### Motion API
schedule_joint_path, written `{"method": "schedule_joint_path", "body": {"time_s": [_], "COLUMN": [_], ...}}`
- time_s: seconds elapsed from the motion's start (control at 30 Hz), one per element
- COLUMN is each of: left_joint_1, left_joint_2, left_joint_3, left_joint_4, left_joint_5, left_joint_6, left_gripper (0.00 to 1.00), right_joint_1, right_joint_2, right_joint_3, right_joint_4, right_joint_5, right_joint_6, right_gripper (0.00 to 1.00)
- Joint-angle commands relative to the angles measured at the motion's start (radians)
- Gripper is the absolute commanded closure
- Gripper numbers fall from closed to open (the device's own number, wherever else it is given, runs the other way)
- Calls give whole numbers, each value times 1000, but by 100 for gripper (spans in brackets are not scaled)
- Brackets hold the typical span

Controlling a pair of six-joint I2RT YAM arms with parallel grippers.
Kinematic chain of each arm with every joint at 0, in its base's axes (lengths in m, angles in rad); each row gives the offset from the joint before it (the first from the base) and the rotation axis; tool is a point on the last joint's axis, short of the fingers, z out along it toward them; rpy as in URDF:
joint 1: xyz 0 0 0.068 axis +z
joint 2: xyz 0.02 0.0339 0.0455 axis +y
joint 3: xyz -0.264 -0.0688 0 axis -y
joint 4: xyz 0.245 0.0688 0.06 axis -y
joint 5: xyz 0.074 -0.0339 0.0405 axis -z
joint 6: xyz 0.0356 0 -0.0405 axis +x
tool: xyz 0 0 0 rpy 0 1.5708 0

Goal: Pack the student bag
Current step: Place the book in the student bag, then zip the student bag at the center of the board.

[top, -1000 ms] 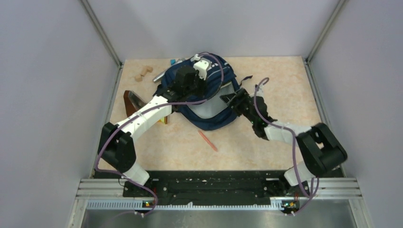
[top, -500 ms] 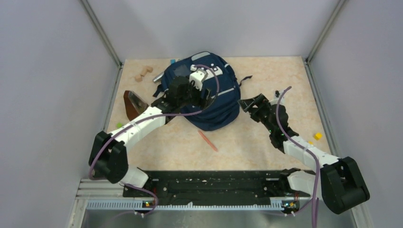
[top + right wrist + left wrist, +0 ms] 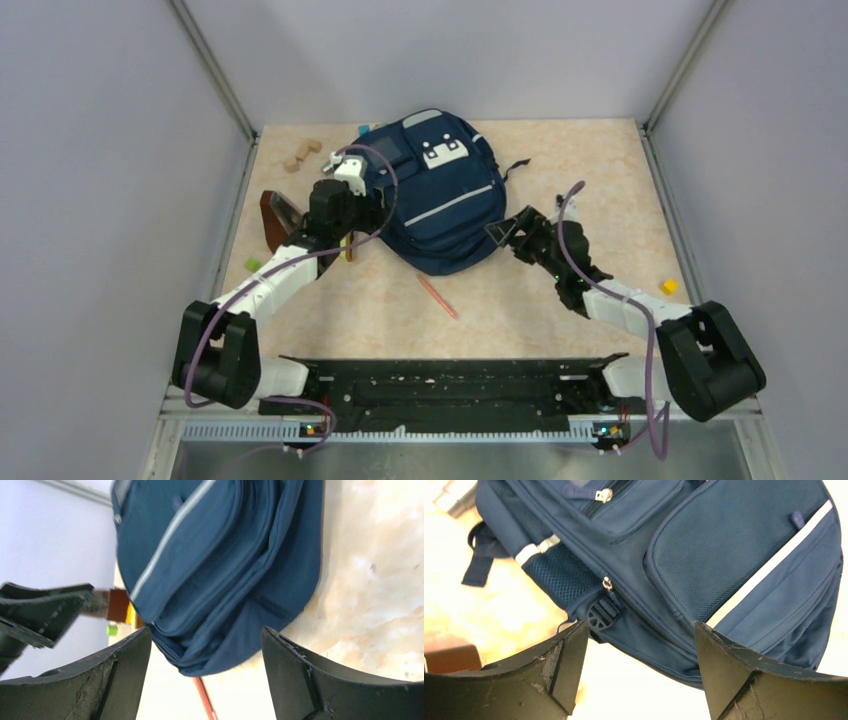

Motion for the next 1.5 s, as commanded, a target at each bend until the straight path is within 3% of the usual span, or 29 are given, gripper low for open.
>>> {"method": "schedule_joint_path", "body": {"time_s": [0.0, 0.3, 0.47, 0.5, 0.6, 0.67, 0.9, 1.07, 1.17, 1.47], "left_joint_1": [15, 30, 36, 38, 39, 41, 44, 44, 44, 44], "left_joint_2": [-18, -18, -14, -13, -10, -7, 31, 139, 190, 310], "left_joint_3": [-33, -63, -79, -81, -89, -100, -86, -3, 26, 60], "left_joint_4": [83, 67, 78, 79, 82, 95, 144, 150, 153, 227], "left_joint_5": [-2, -43, -23, -21, -16, -4, 66, 216, 226, 217], "left_joint_6": [-64, -69, -73, -74, -77, -78, -96, -91, -99, -81], "left_gripper": [18, 20, 20, 20, 20, 20, 22, 34, 41, 43], "right_joint_1": [59, 64, 52, 42, -8, -50, -191, -210, -210, -210], "right_joint_2": [137, 380, 497, 509, 504, 474, 330, 225, 177, 113], "right_joint_3": [47, 151, 274, 286, 262, 233, 180, 181, 178, 167], "right_joint_4": [89, 183, 140, 141, 196, 203, 145, 69, 40, 20], "right_joint_5": [-30, -66, -121, -133, -173, -178, -248, -260, -268, -282], "right_joint_6": [-20, 0, -55, -51, -7, 9, 3, -24, -23, -12], "right_gripper": [23, 28, 32, 41, 84, 100, 100, 100, 100, 100]}}
